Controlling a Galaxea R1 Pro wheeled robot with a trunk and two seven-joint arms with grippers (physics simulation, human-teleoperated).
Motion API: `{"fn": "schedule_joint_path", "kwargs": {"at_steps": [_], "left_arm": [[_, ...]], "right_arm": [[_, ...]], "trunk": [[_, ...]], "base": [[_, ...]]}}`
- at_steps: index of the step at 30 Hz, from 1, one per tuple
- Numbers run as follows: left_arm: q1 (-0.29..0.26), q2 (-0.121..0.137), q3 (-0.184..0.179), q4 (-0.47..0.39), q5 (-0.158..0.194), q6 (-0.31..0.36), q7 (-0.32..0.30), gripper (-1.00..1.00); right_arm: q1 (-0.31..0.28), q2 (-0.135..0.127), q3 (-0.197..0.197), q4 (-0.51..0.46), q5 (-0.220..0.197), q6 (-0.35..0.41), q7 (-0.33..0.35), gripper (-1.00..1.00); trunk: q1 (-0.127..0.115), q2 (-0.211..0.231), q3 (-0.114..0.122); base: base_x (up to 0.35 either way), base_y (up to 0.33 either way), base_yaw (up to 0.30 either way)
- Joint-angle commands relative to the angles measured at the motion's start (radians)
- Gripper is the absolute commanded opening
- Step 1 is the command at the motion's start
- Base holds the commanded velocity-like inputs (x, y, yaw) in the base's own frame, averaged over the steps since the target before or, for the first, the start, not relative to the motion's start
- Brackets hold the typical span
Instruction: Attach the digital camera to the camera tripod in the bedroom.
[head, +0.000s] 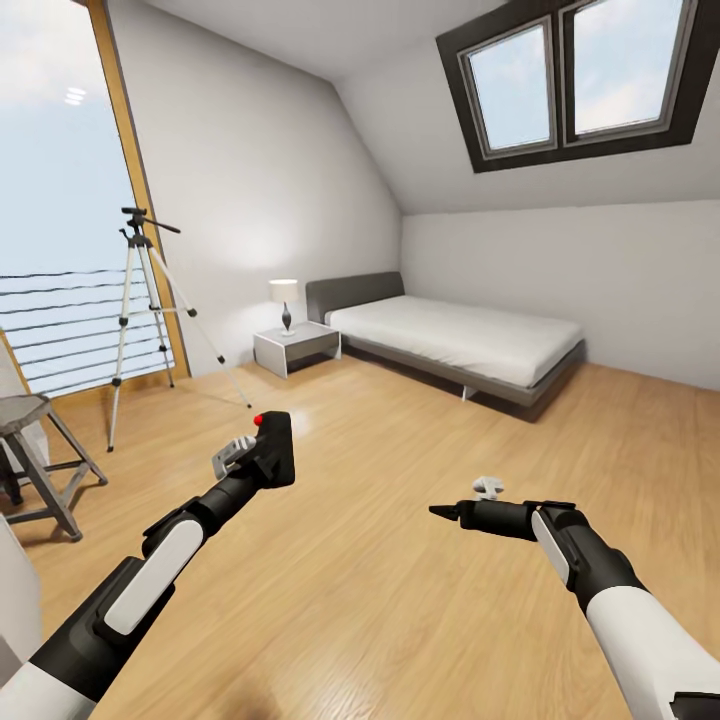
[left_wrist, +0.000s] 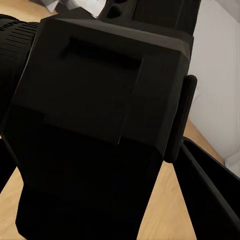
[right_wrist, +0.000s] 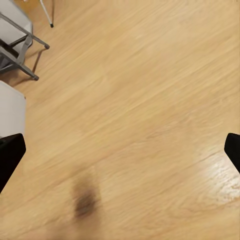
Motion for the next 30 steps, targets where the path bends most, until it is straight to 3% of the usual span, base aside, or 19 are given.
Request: {"fn": "schedule_joint_path", "kwargs": {"at_steps": [1,30], "left_arm": [[-0.001,0.001,-0.002,-0.002,0.009,0.001,0.008,-1.0],[-0.001,0.001,-0.002,-0.003,0.009,0.001,0.002,-1.0]], "right_arm": [[0.0,0.0,-0.001,0.0,-0.008,0.008,0.0,1.0],[0.0,-0.002,-0.001,0.0,-0.008,0.007,0.0,1.0]], "trunk": [[-0.004,0.007,0.002],[-0.115,0.21,0.093]], "base": [[0.0,0.0,0.0],[0.0,0.0,0.0]]}}
